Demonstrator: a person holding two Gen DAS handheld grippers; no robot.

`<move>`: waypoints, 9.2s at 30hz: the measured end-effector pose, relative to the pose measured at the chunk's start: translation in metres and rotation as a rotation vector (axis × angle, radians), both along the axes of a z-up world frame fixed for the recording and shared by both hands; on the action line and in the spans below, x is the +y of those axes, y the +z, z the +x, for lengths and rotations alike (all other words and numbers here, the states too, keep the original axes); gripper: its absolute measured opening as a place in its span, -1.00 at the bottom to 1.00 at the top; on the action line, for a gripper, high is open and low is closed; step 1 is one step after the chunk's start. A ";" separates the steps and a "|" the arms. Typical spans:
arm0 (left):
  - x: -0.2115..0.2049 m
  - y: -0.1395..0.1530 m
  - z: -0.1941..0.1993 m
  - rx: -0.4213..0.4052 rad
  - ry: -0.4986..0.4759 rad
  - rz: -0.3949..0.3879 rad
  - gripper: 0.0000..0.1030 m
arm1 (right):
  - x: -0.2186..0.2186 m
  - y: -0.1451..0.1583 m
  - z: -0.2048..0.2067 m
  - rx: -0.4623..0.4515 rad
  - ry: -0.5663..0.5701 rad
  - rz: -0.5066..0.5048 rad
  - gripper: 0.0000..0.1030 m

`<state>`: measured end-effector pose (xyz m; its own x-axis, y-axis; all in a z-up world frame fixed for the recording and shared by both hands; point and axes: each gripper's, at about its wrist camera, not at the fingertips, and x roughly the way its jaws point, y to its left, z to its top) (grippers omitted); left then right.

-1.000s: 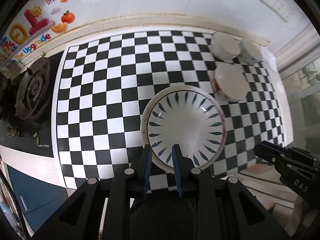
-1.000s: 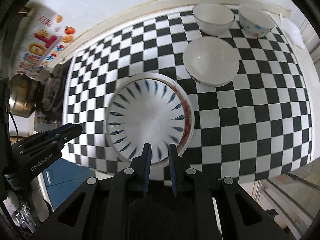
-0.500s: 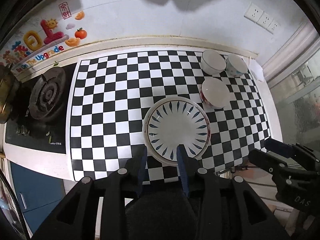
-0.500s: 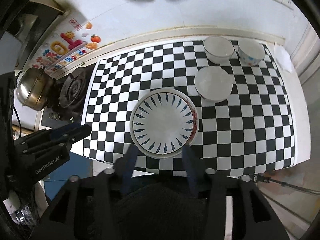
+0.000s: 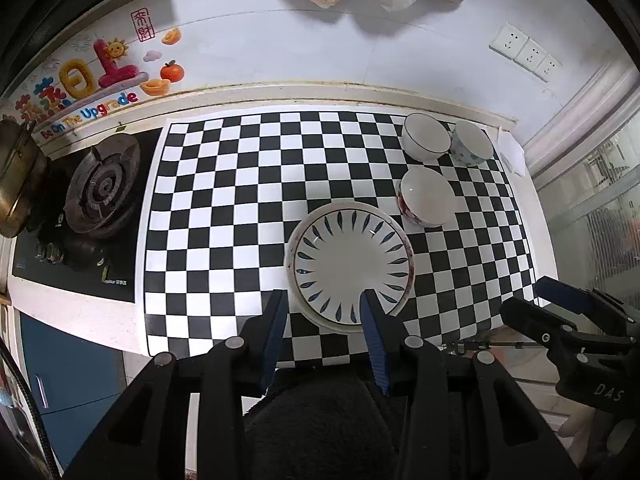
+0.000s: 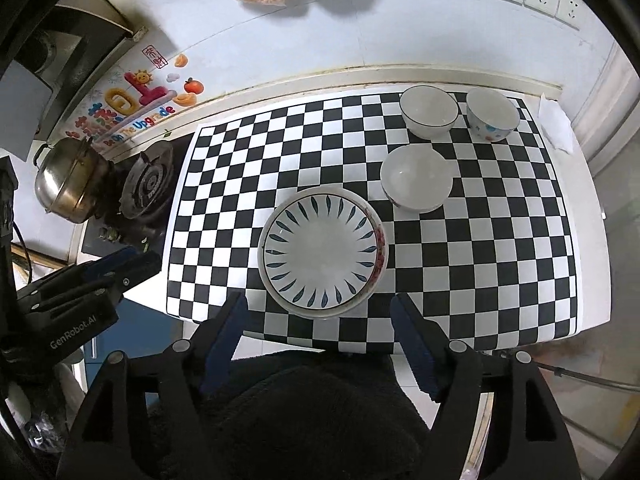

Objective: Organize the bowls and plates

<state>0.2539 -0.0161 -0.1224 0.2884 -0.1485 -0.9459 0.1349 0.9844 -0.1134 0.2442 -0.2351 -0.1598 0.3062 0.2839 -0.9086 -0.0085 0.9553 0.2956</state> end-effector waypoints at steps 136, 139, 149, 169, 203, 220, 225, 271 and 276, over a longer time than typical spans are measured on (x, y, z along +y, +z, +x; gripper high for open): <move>-0.235 -0.173 0.279 0.237 -0.257 0.004 -0.67 | -0.210 -0.208 0.305 0.171 -0.284 0.140 -0.79; -0.229 -0.151 0.254 0.225 -0.280 -0.006 -0.67 | -0.208 -0.189 0.281 0.149 -0.288 0.148 -0.79; -0.238 -0.134 0.165 0.271 -0.401 -0.051 -0.67 | -0.211 -0.152 0.165 0.142 -0.341 0.159 -0.79; -0.258 -0.205 0.075 0.397 -0.586 0.127 -0.67 | -0.194 -0.216 0.045 0.298 -0.412 0.126 -0.79; -0.243 -0.119 0.149 0.265 -0.415 -0.072 -0.35 | -0.219 -0.152 0.069 0.234 -0.473 0.126 -0.37; -0.358 -0.210 0.326 0.357 -0.179 -0.061 -0.35 | -0.363 -0.202 0.292 0.208 -0.369 0.155 -0.01; -0.374 -0.239 0.341 0.380 -0.188 -0.001 -0.37 | -0.372 -0.243 0.332 0.269 -0.328 0.157 -0.04; -0.247 -0.081 0.112 0.092 -0.176 -0.033 -0.71 | -0.233 -0.098 0.123 0.055 -0.139 0.135 -0.82; -0.239 -0.090 0.090 0.109 -0.178 -0.025 -0.71 | -0.219 -0.112 0.091 0.080 -0.132 0.137 -0.82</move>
<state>0.3438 -0.2552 -0.2127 0.1513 -0.2123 -0.9654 0.2922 0.9426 -0.1614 0.3350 -0.4543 -0.2719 0.2774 0.3685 -0.8873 0.1427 0.8975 0.4174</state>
